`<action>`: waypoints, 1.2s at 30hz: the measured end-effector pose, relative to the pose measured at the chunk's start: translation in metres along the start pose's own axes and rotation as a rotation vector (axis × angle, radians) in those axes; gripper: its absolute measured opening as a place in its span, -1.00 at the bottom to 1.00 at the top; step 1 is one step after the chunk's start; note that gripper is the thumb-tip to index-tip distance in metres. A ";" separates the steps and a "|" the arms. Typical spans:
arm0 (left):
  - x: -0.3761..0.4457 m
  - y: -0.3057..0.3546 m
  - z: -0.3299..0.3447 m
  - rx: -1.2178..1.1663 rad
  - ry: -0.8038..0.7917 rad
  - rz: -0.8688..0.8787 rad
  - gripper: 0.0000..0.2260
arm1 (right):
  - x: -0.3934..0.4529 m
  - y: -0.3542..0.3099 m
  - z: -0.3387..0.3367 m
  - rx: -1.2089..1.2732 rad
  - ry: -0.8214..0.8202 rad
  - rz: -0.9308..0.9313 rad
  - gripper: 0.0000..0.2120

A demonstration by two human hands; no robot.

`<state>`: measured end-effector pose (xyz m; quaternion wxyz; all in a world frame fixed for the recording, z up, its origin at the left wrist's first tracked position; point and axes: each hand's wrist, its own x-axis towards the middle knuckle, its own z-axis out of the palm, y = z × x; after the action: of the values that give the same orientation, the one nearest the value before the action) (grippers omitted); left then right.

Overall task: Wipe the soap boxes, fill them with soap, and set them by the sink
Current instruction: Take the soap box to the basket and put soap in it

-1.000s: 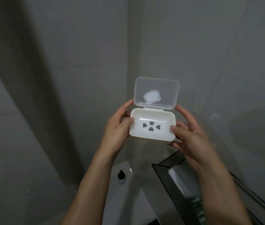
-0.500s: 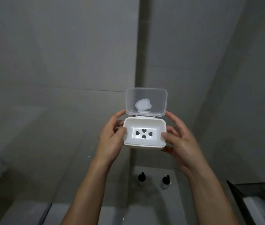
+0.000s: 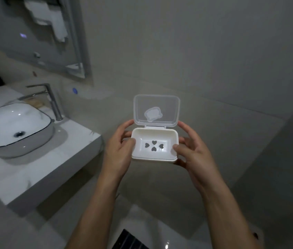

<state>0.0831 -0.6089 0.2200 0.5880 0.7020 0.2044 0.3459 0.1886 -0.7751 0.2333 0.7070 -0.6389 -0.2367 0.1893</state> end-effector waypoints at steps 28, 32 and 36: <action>-0.019 -0.057 -0.325 0.298 1.147 -0.321 -0.49 | 0.122 0.092 0.428 -0.008 -1.172 0.191 -0.38; -0.030 -0.062 -0.344 0.288 1.243 -0.353 -0.50 | 0.116 0.101 0.465 -0.018 -1.291 0.188 -0.35; -0.038 -0.071 -0.369 0.300 1.309 -0.371 -0.51 | 0.109 0.111 0.498 -0.018 -1.363 0.199 -0.36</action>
<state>-0.2023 -0.3665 0.1676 0.2899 0.3762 0.6791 0.5596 -0.0059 -0.2953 0.1688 0.3742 -0.4019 -0.5704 0.6108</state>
